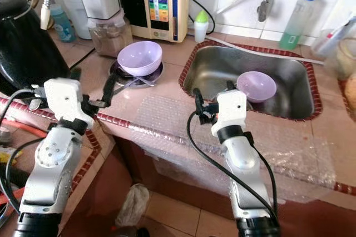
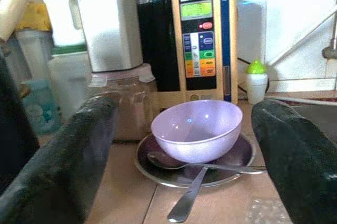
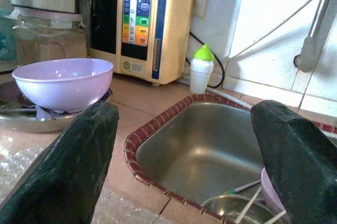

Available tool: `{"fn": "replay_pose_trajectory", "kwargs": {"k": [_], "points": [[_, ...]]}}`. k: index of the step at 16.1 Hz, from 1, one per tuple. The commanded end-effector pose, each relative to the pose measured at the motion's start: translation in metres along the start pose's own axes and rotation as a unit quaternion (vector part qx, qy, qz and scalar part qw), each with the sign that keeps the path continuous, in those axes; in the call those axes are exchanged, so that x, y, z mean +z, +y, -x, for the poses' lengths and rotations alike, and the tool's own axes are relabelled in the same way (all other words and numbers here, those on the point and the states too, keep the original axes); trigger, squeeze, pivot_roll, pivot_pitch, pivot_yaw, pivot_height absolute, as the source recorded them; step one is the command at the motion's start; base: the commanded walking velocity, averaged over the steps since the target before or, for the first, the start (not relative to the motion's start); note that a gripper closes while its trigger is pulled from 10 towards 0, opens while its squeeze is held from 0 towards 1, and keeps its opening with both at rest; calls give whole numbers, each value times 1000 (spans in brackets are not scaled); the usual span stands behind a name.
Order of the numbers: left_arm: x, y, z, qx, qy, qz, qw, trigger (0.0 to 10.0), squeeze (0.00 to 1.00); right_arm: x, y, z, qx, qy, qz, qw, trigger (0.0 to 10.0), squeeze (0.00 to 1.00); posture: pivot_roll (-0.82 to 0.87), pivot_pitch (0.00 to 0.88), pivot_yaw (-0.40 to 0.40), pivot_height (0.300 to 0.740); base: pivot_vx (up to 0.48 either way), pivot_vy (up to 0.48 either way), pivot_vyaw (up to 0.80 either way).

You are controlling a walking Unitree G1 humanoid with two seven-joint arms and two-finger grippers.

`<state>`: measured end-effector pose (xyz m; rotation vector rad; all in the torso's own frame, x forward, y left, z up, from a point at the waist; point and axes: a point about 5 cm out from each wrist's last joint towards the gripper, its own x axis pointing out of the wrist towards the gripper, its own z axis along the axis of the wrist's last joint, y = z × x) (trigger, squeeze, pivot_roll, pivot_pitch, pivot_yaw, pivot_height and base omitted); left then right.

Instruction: Kitchen organization

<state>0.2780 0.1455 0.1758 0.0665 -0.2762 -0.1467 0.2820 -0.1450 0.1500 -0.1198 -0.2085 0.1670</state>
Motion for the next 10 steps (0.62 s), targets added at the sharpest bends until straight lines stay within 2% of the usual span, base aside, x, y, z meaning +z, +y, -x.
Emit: {"fn": "replay_pose_trajectory", "kwargs": {"k": [1, 5, 6, 10], "points": [[1, 2, 1, 6, 8, 0, 1000, 10000, 1000, 3, 3, -4, 4, -8, 2, 1000, 10000, 0, 10, 0, 35, 740, 0, 0, 0], [4, 4, 4, 3, 12, -4, 1000, 10000, 1000, 3, 1, -6, -2, -10, -5, 1000, 10000, 0, 8, 0, 41, 740, 277, 0, 0], [5, 3, 3, 0, 13, -3, 1000, 10000, 1000, 2, 2, -5, -1, -8, -7, 1000, 10000, 0, 7, 0, 42, 740, 307, 0, -706], [8, -2, 0, -9, 15, 6, 1000, 10000, 1000, 0, 3, -6, 5, -7, -7, 1000, 10000, 0, 7, 0, 47, 740, 312, 0, 0]]}}
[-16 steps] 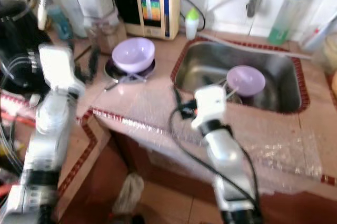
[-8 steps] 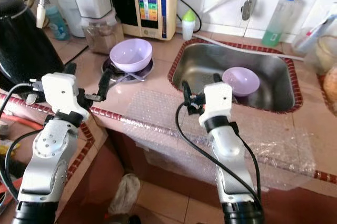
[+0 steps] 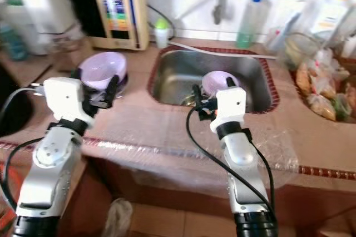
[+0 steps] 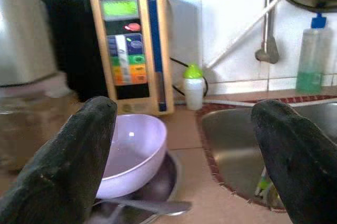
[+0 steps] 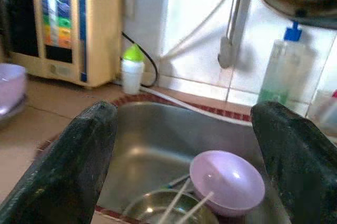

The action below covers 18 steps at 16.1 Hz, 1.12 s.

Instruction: Kitchen organization

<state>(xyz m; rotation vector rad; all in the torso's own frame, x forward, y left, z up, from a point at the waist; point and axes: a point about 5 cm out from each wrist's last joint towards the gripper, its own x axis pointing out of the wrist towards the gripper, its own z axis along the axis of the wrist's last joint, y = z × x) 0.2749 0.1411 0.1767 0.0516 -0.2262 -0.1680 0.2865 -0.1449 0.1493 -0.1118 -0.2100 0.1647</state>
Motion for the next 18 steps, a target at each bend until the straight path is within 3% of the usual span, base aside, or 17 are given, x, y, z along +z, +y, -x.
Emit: {"fn": "replay_pose_trajectory", "kwargs": {"k": [1, 2, 3, 4, 6, 11, 13, 18], "points": [[6, 2, -2, 1, -7, -2, 1000, 10000, 1000, 1, 4, -3, 7, -5, -3, 1000, 10000, 0, 5, 0, 49, 740, 255, 0, 0], [6, -1, -2, -1, -4, -1, 1000, 10000, 1000, 0, 4, -2, 9, -5, -2, 1000, 10000, 0, 5, 0, 49, 740, 0, 0, 0], [7, -2, -1, -10, -4, 3, 1000, 10000, 882, 0, 5, -2, 9, -4, -2, 1000, 10000, 0, 2, 0, 51, 740, 0, 0, 0], [7, -3, -1, -15, -3, 4, 1000, 10000, 976, 0, 5, -2, 10, -3, -3, 1000, 10000, 0, 2, 0, 51, 740, 0, 0, 0], [6, 0, -1, -6, 2, 1, 1000, 10000, 949, -1, 7, 0, 23, -7, 5, 1000, 10000, 0, 5, 0, 52, 740, 242, 0, 0], [5, -3, 1, -19, 7, 11, 1000, 10000, 953, 0, 10, -3, 27, -12, -1, 1000, 10000, 0, 5, 0, 51, 740, 48, 0, 645], [4, -2, 1, -19, 13, 9, 1000, 10000, 910, 0, 11, -2, 28, -11, -1, 1000, 10000, 0, 3, 0, 53, 740, 0, 0, 0], [2, -4, 2, -26, 20, 15, 999, 10000, 910, -2, 10, -2, 22, -5, -1, 1000, 10000, 0, 3, 0, 58, 740, 102, 0, 0]]}}
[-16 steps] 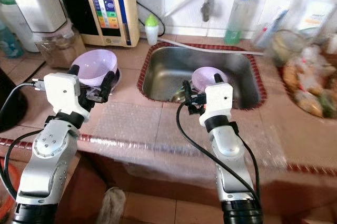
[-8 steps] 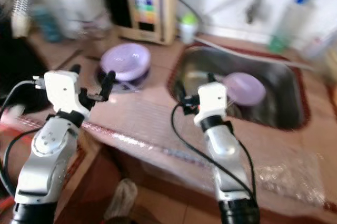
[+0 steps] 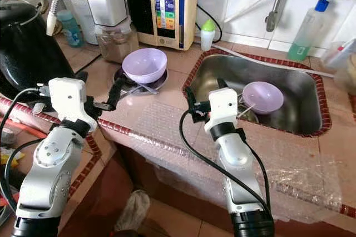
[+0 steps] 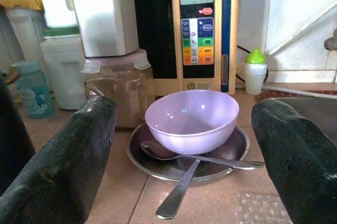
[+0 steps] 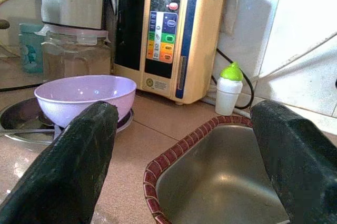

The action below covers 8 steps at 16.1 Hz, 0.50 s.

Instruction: Kitchen organization

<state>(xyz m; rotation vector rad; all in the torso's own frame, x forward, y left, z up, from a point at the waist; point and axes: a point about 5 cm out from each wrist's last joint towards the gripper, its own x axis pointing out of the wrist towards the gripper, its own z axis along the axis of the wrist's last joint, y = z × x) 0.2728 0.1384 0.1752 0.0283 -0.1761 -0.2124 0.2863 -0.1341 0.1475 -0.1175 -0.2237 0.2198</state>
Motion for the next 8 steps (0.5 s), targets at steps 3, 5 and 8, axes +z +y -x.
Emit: {"fn": "replay_pose_trajectory", "kwargs": {"k": [3, 5, 8], "points": [[4, -1, 0, -8, -3, -1, 1000, 10000, 890, -1, -3, -2, -7, 3, -2, 1000, 10000, 0, 4, 0, 61, 740, 274, 0, 0], [5, -1, -1, -8, -4, -1, 1000, 10000, 890, -1, -4, -3, -11, 3, -2, 1000, 10000, 0, 4, 0, 61, 740, 279, 0, 0], [5, -7, -1, -18, -5, 6, 1000, 10000, 847, -2, -6, -2, -13, 6, 2, 1000, 10000, 0, -1, 0, 61, 740, 287, 0, 0]]}}
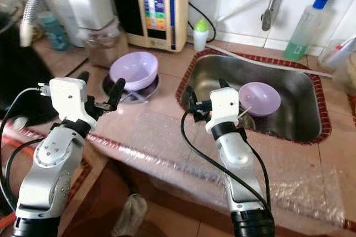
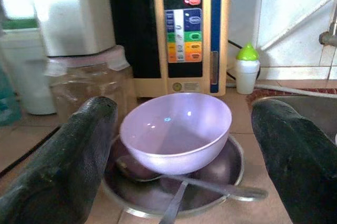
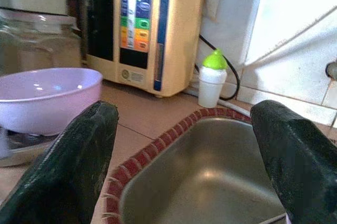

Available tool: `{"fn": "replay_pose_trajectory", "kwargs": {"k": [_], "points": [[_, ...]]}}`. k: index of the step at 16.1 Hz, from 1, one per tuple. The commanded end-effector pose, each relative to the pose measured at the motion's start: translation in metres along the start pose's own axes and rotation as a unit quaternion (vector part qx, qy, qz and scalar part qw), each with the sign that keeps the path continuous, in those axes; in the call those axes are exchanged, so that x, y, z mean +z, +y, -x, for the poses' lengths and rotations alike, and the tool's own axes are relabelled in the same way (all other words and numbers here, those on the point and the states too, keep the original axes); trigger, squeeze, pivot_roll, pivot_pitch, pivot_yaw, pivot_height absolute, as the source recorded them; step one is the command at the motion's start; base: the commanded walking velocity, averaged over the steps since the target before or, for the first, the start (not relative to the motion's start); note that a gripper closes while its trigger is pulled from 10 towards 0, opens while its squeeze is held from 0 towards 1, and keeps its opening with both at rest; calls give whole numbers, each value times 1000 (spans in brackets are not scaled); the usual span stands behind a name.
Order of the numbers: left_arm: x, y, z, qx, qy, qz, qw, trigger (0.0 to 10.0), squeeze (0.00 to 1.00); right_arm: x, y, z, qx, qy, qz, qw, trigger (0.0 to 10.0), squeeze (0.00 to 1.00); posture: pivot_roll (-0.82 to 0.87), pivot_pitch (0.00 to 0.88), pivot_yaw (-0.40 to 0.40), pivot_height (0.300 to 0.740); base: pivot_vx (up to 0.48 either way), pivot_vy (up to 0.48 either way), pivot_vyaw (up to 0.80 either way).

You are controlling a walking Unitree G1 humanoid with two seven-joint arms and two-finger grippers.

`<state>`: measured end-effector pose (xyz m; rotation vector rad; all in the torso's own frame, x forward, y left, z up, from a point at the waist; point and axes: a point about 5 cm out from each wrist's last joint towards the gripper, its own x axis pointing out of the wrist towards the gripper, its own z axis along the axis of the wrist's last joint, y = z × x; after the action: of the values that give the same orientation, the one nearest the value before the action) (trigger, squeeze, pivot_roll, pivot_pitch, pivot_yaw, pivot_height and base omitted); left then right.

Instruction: Kitchen organization

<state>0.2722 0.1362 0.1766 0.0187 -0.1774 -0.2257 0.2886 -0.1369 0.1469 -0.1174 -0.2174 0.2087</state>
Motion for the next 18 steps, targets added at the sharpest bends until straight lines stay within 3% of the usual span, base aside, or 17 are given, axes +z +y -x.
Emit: {"fn": "replay_pose_trajectory", "kwargs": {"k": [1, 5, 6, 7, 8, 9, 10, 11, 12, 15, 18], "points": [[3, -5, -1, -12, -2, 0, 1000, 10000, 824, -1, -3, -1, -8, 3, 2, 1000, 10000, 0, -1, 0, 61, 740, 277, 0, 0], [2, -4, -1, -16, 1, 2, 1000, 10000, 745, 0, -4, -2, -9, 2, 3, 1000, 10000, 0, -2, 0, 59, 740, 268, 0, 0], [2, -7, 0, -23, -1, 14, 1000, 10000, 635, -1, -5, -1, -8, 4, 4, 1000, 10000, 0, -1, 0, 58, 740, 0, 0, 0], [3, -10, 1, -31, -5, 20, 999, 10000, 588, -1, -5, -1, -8, 5, 5, 1000, 10000, 0, -4, 0, 55, 740, 0, 0, 0], [3, -12, 2, -38, -2, 0, 999, 10000, 518, -1, -5, 0, -7, 5, 5, 1000, 10000, 0, -4, 0, 55, 740, 0, 0, 0], [3, -14, 2, -41, -6, 21, 999, 10000, 537, -2, -5, 1, -6, 6, 6, 1000, 10000, 0, -5, 0, 55, 740, 262, 0, 0], [3, -14, 2, -40, -4, 16, 999, 10000, 522, -2, -5, 1, -6, 6, 6, 1000, 10000, 0, -5, 0, 55, 740, 0, 0, 0], [4, -14, 3, -42, -7, 18, 999, 10000, 400, -2, -5, 1, -6, 7, 7, 1000, 10000, 0, -5, 0, 54, 740, 0, 0, 0], [-1, -13, 4, -36, 2, 8, 999, 10000, 0, -2, -5, 1, -5, 8, 7, 1000, 10000, 0, -3, 0, 50, 740, 0, 0, 0], [-13, -5, 10, -6, 17, -14, 1000, 10000, 0, -5, -5, 2, 3, 16, 10, 1000, 10000, 0, 3, 0, 8, 740, 0, 0, 0], [-11, 3, 11, 28, 10, -16, 999, 10000, 0, -5, 0, 0, 29, 21, 13, 999, 10000, 0, 21, 0, -25, 740, 0, 0, 0]]}}
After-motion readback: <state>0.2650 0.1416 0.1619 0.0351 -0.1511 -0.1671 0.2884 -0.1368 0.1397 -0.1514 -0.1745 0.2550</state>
